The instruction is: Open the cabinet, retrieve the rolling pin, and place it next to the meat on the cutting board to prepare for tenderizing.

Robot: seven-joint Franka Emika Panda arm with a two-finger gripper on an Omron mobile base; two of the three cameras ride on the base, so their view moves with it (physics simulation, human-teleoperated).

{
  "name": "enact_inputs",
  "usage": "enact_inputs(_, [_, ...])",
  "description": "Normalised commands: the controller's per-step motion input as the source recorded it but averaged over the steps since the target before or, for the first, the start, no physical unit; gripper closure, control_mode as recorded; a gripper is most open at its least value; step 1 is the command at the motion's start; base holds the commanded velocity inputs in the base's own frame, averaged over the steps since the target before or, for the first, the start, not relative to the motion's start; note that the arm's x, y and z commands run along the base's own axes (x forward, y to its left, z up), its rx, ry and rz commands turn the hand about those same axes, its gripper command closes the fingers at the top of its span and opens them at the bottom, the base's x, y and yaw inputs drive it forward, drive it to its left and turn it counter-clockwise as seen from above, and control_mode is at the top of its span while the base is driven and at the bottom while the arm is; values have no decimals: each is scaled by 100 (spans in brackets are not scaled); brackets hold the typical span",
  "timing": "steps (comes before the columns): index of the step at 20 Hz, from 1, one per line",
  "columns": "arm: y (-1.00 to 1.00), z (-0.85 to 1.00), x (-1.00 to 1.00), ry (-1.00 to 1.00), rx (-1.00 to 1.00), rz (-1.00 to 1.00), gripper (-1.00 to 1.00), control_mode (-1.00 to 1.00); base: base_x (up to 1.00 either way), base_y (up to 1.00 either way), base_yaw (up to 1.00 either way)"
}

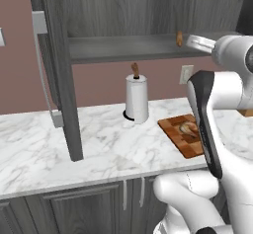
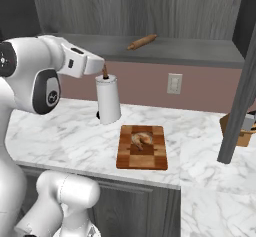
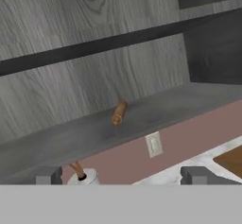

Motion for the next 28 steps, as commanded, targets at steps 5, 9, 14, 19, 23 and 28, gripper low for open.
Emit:
enact_inputs(5, [0, 0, 27, 4, 0, 0, -100, -100, 0, 0, 0])
enact_inputs(9, [0, 0, 37, 2, 0, 0, -100, -100, 0, 0, 0])
enact_inputs(14, [0, 0, 38, 0, 0, 0, -100, -100, 0, 0, 0])
enact_inputs(19, [0, -2, 29, 0, 0, 0, -100, -100, 0, 0, 0])
enact_inputs(23, [0, -2, 19, 0, 0, 0, -100, -100, 0, 0, 0])
enact_inputs(28, [0, 0, 18, 0, 0, 0, -100, -100, 0, 0, 0])
